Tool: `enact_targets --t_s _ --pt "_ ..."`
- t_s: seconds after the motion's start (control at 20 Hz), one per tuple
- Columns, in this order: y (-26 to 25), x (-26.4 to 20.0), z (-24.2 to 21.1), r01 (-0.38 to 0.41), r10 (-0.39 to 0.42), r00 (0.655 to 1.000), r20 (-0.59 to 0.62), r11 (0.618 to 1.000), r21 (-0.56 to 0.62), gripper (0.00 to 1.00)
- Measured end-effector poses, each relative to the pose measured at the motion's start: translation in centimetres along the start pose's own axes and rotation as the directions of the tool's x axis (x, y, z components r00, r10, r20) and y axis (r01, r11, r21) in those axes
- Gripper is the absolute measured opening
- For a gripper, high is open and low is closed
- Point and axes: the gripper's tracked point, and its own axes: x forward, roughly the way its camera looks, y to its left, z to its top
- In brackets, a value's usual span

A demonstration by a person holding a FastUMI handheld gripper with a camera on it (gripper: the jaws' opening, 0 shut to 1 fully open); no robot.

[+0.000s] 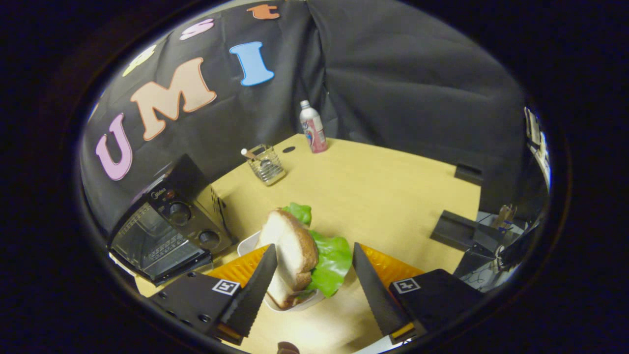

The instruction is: Open the toaster oven, put the food inside, and close the toaster oven door.

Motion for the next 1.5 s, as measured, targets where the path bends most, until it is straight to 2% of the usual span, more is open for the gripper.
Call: enact_targets --t_s 0.15,0.5,0.65,0.8,1.2,1.3,1.5 --pt "0.3 0.8 0.2 -0.025 0.025 1.000 -0.013 1.000 0.010 0.97" --pt "1.4 0.8 0.0 -0.055 0.055 0.997 -0.051 0.998 0.010 0.59" --pt "3.0 0.0 0.7 -0.121 0.122 0.992 -0.027 0.992 0.034 0.43" --pt "3.0 -0.1 0.7 -0.121 0.124 0.992 -0.025 0.989 0.081 0.27" --pt "3.7 -2.1 1.9 -0.109 0.108 0.994 0.016 0.971 0.211 0.24" --pt "4.6 -2.9 2.6 -0.146 0.137 0.989 0.052 0.947 0.286 0.24" --pt "6.7 -4.5 4.4 -0.238 0.196 0.971 0.141 0.870 0.432 0.24"
